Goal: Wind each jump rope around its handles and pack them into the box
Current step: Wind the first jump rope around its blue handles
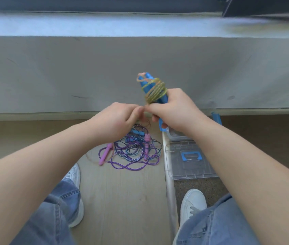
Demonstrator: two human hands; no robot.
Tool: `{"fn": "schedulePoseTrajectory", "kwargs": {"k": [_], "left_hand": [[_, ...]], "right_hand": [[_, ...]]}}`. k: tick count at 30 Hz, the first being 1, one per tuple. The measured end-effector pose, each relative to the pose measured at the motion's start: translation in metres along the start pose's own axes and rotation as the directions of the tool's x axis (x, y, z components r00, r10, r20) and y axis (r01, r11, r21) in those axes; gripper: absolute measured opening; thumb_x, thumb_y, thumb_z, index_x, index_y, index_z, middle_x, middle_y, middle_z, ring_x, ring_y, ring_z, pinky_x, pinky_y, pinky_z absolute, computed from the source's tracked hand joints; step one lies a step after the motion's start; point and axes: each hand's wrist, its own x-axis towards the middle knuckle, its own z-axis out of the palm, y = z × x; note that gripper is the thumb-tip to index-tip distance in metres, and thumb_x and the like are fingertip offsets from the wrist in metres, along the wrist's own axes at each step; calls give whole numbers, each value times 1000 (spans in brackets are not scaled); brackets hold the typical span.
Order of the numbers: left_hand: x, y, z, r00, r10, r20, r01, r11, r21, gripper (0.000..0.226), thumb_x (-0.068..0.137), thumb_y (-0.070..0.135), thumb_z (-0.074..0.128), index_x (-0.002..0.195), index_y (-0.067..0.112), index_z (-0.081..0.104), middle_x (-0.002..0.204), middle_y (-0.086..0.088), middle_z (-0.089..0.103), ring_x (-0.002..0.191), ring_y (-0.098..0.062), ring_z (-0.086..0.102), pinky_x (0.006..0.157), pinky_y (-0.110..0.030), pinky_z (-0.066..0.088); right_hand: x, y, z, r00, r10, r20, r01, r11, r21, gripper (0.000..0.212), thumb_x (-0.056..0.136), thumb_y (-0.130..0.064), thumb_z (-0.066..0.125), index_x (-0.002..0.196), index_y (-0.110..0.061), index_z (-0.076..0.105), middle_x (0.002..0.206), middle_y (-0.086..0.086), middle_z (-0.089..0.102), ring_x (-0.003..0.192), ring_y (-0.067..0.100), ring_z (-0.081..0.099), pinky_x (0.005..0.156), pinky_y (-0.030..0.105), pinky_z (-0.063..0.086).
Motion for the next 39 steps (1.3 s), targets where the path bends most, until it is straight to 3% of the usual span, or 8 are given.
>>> {"fn": "schedulePoseTrajectory", "kwargs": {"k": [3, 6, 10, 14, 19, 29, 33, 39], "left_hand": [[-6, 3, 1, 978, 197, 68, -206, 961, 187, 38, 101, 47, 31, 90, 29, 63, 59, 11, 53, 57, -4, 50, 60, -29, 36], [-2, 1, 0, 957, 289, 8, -277, 908, 315, 50, 93, 61, 29, 69, 22, 50, 57, 3, 49, 57, -22, 44, 52, -34, 43], [1, 1, -9, 957, 277, -90, -240, 926, 292, 53, 90, 64, 32, 52, 27, 25, 52, 5, 35, 52, -16, 37, 48, -32, 39], [7, -9, -9, 992, 113, -57, -98, 972, 212, 64, 87, 71, 25, 53, 17, 34, 48, -3, 40, 50, -18, 39, 50, -37, 39], [12, -2, -10, 997, -62, -42, 63, 998, 19, 60, 101, 49, 43, 53, 17, 25, 47, 1, 24, 50, -17, 22, 49, -30, 24], [16, -3, -3, 978, -203, -46, 205, 977, 58, 51, 102, 37, 43, 60, 10, 47, 53, -4, 47, 58, -25, 37, 55, -34, 33], [8, 2, 0, 995, -98, -9, 97, 995, -25, 34, 96, 30, 36, 69, 17, 52, 66, -1, 54, 67, -27, 47, 62, -33, 39], [-3, 10, 7, 993, 115, -20, -110, 979, 174, 30, 102, 40, 36, 96, 30, 64, 69, 9, 59, 69, -19, 55, 64, -34, 45]], "right_hand": [[5, 13, -2, 991, 110, -69, -130, 851, -508, 16, 78, -24, 62, 70, -13, 54, 68, 6, 58, 70, 34, 59, 59, 28, 41], [-3, 19, 14, 972, 161, 171, 5, 714, -700, 23, 83, -28, 63, 70, -16, 47, 68, 4, 52, 63, 27, 56, 57, 29, 43], [-20, 9, 28, 870, 65, 488, 320, 679, -661, 19, 82, -27, 65, 74, -15, 53, 65, 1, 56, 54, 14, 51, 47, 26, 40], [-30, -5, 20, 810, 8, 586, 347, 800, -490, 19, 77, -27, 70, 67, -17, 57, 46, -9, 59, 40, 5, 48, 39, 18, 36], [-24, -7, 1, 858, -62, 510, 215, 944, -249, 13, 79, -24, 72, 74, -15, 65, 62, -3, 72, 55, 17, 61, 57, 33, 51], [-24, -7, 2, 899, -41, 435, 131, 975, -179, 11, 79, -18, 66, 72, -10, 68, 63, 1, 73, 50, 14, 53, 53, 31, 46], [-18, -5, -7, 979, 28, 200, -9, 996, -92, 14, 78, -15, 64, 65, -12, 66, 57, 0, 70, 47, 17, 55, 49, 23, 44], [-5, 12, -7, 991, 132, -28, -131, 886, -445, 14, 76, -25, 63, 76, -11, 67, 76, 10, 70, 72, 33, 68, 61, 34, 54]]}}
